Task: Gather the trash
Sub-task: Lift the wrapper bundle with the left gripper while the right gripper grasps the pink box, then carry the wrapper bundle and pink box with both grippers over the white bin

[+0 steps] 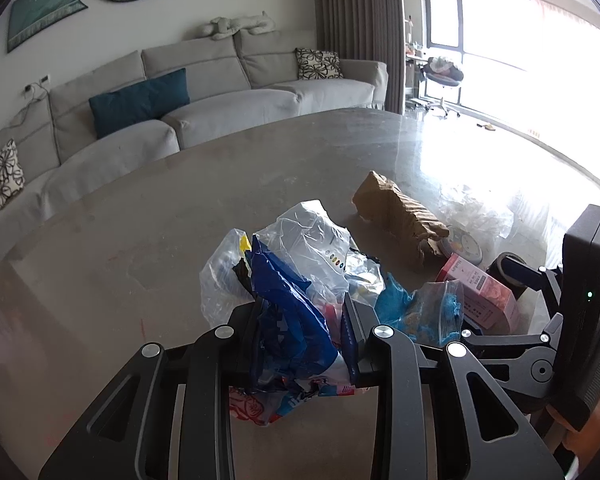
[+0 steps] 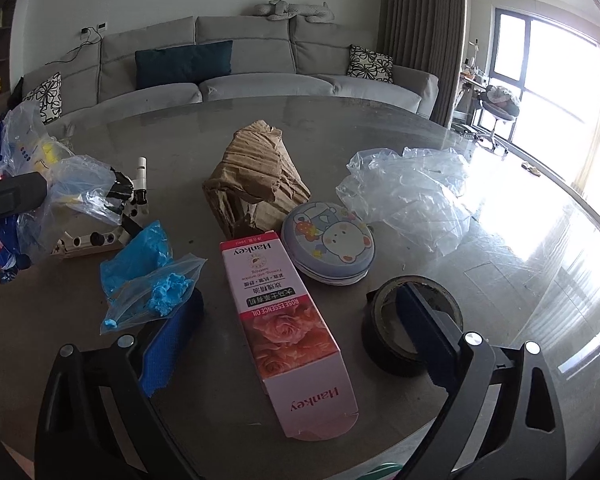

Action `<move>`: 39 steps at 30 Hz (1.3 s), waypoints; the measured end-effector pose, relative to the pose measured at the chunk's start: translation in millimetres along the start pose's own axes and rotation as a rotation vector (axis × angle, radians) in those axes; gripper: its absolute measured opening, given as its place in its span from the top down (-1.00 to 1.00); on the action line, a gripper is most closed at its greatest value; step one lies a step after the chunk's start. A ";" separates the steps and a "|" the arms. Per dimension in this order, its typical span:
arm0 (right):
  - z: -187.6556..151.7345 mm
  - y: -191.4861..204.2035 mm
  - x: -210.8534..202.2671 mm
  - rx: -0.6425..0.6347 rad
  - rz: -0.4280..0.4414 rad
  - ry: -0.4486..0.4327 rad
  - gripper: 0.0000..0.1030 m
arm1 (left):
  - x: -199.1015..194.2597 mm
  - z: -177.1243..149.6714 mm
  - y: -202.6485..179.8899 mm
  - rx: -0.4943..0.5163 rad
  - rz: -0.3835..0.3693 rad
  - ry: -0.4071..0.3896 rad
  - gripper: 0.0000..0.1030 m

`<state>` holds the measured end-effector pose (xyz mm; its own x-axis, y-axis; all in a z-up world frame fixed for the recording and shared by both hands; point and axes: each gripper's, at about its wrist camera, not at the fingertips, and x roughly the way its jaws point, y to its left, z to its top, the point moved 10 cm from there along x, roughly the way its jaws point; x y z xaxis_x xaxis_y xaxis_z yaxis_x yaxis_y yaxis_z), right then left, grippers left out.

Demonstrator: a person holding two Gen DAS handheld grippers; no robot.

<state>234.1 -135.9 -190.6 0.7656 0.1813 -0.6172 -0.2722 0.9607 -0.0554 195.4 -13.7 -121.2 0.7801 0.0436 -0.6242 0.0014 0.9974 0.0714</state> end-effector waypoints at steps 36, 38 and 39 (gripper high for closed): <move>13.9 1.4 -122.8 -0.046 -0.102 -0.111 0.23 | -70.0 -2.7 -21.8 -0.010 -0.047 -0.066 0.39; 13.6 -0.3 -130.8 -0.044 -0.111 -0.115 0.23 | -76.5 -3.8 -26.1 -0.003 -0.056 -0.071 0.39; 12.1 -0.9 -134.8 -0.043 -0.119 -0.118 0.23 | -79.6 -4.6 -28.0 0.002 -0.056 -0.074 0.39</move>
<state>138.2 -158.6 -97.9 0.8565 0.0930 -0.5076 -0.1983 0.9674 -0.1573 130.4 -44.8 -77.1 0.8228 -0.0171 -0.5681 0.0481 0.9981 0.0397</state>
